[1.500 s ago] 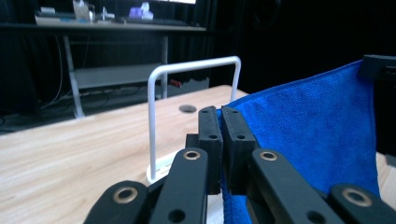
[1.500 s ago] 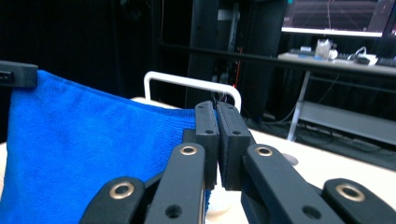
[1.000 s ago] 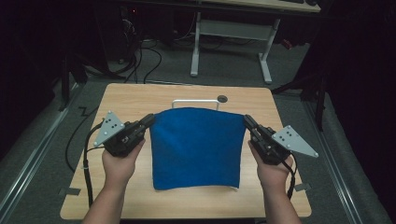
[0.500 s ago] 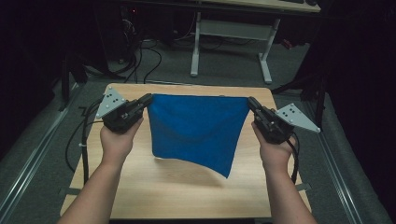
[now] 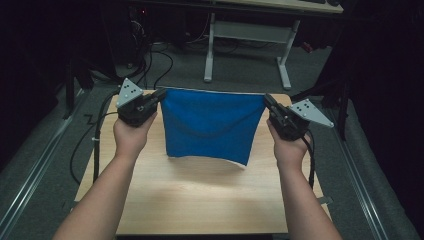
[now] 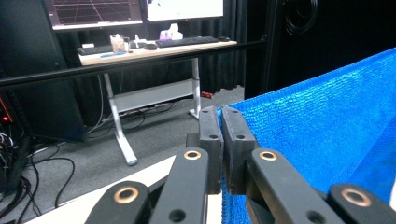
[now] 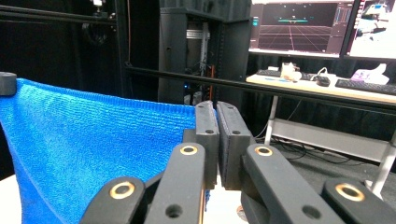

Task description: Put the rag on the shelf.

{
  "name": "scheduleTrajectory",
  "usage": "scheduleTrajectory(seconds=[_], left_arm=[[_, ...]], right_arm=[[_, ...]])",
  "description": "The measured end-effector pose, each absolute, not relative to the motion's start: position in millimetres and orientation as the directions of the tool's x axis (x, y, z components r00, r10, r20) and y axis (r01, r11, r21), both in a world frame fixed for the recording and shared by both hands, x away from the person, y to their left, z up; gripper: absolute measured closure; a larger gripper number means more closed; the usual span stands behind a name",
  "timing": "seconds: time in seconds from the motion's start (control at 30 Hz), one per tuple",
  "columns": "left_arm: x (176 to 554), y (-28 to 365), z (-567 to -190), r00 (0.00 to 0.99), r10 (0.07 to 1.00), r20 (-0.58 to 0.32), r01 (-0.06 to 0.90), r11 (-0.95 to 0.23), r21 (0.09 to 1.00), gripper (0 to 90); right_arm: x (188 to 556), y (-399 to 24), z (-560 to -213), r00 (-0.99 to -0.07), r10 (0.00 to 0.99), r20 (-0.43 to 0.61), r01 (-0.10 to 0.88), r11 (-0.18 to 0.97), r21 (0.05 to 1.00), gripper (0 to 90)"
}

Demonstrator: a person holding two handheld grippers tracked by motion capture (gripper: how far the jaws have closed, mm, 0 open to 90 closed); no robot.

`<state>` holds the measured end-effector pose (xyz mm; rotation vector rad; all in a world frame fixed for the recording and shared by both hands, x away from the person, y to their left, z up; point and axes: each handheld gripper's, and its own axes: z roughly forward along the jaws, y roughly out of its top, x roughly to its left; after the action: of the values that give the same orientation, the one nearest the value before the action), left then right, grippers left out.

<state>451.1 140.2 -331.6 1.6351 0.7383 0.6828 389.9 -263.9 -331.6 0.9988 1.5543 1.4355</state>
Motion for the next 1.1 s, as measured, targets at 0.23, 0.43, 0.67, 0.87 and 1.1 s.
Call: scheduleTrajectory(seconds=[0.23, 0.43, 0.67, 0.87, 1.1], left_arm=[[478, 134, -321, 0.610, 0.789, 0.075, 0.095, -0.168, 0.981, 88.1], [499, 129, -315, 0.598, 0.799, 0.061, 0.096, -0.147, 0.984, 88.1], [518, 123, -307, 0.551, 0.827, 0.110, 0.097, -0.194, 0.976, 88.0], [534, 119, -315, 0.532, 0.838, 0.120, 0.150, -0.233, 0.961, 87.9], [547, 118, -351, 0.534, 0.842, 0.083, 0.263, -0.259, 0.930, 87.8]], right_arm=[[418, -264, -319, -0.369, 0.929, -0.036, 0.047, 0.057, 0.997, 88.6], [441, -265, -309, -0.342, 0.939, -0.046, 0.066, 0.073, 0.995, 88.7], [468, -265, -306, -0.335, 0.940, -0.063, 0.091, 0.099, 0.991, 88.7], [488, -260, -311, -0.317, 0.942, -0.113, 0.130, 0.161, 0.978, 88.7], [509, -256, -334, -0.318, 0.942, -0.111, 0.214, 0.186, 0.959, 88.7]])
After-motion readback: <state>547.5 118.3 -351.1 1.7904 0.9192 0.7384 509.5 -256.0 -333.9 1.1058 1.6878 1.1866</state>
